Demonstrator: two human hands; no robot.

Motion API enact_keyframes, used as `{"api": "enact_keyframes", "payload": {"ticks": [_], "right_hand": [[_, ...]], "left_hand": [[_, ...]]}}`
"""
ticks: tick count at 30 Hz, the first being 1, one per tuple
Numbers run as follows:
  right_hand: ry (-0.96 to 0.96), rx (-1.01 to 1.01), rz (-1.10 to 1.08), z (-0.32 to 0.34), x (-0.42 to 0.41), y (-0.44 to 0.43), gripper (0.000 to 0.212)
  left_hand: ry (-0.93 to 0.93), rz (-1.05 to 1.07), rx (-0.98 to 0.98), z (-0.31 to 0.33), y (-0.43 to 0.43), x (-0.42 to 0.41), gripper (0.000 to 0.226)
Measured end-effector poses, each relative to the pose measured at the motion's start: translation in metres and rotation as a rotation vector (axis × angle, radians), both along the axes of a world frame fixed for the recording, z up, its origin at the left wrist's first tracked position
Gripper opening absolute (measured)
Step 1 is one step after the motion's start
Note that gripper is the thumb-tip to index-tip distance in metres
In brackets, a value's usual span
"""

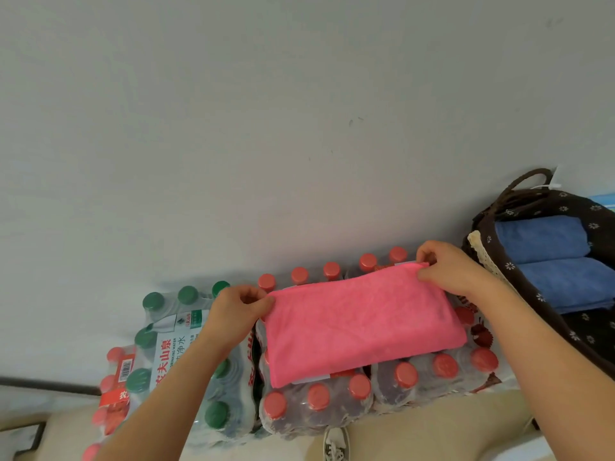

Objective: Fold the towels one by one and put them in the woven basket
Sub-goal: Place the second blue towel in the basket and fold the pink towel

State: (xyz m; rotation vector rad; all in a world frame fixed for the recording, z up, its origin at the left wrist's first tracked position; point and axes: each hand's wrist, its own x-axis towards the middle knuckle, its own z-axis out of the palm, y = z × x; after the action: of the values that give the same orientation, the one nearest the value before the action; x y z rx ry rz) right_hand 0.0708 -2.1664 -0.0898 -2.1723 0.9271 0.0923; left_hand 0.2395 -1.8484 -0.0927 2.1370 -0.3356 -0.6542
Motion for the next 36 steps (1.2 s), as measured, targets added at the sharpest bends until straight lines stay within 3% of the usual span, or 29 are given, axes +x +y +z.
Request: {"api": "enact_keyframes", "payload": {"ticks": [3,6,12,15,17,21,24,27,30,32,36], "right_hand": [[-0.055,0.101,-0.058,0.002,0.0,-0.005,0.026],[-0.046,0.12,-0.047,0.007,0.008,-0.005,0.029],[-0.094,-0.24,0.063,0.01,0.057,0.042,0.025],[-0.186,-0.52,0.122,0.012,0.083,0.092,0.024],[-0.306,-0.601,0.151,0.006,0.098,0.125,0.028],[-0.425,-0.548,0.161,-0.007,0.109,0.174,0.04],[-0.473,-0.473,-0.074,0.003,0.086,0.197,0.034],[-0.529,-0.219,-0.259,0.014,0.026,0.225,0.024],[-0.458,-0.02,-0.179,0.023,-0.048,0.265,0.042],[-0.321,-0.007,-0.12,0.021,-0.082,0.296,0.058],[-0.356,0.111,-0.324,0.0,-0.094,0.345,0.056]], "left_hand": [[0.073,0.033,-0.114,0.004,0.002,-0.002,0.003],[0.144,-0.004,-0.162,0.009,0.013,-0.005,0.014],[0.262,-0.202,-0.155,0.032,0.051,-0.027,0.035],[0.345,-0.328,-0.177,0.034,0.077,-0.043,0.038],[0.376,-0.384,-0.167,0.032,0.09,-0.053,0.036],[0.442,-0.352,-0.203,0.024,0.111,-0.071,0.027],[0.529,-0.164,-0.347,0.019,0.119,-0.083,0.025],[0.687,-0.018,-0.53,0.014,0.124,-0.092,0.031],[0.779,-0.035,-0.633,0.015,0.124,-0.094,0.043],[0.803,-0.052,-0.658,0.017,0.123,-0.094,0.047],[0.806,-0.045,-0.62,0.024,0.117,-0.093,0.046]]}}
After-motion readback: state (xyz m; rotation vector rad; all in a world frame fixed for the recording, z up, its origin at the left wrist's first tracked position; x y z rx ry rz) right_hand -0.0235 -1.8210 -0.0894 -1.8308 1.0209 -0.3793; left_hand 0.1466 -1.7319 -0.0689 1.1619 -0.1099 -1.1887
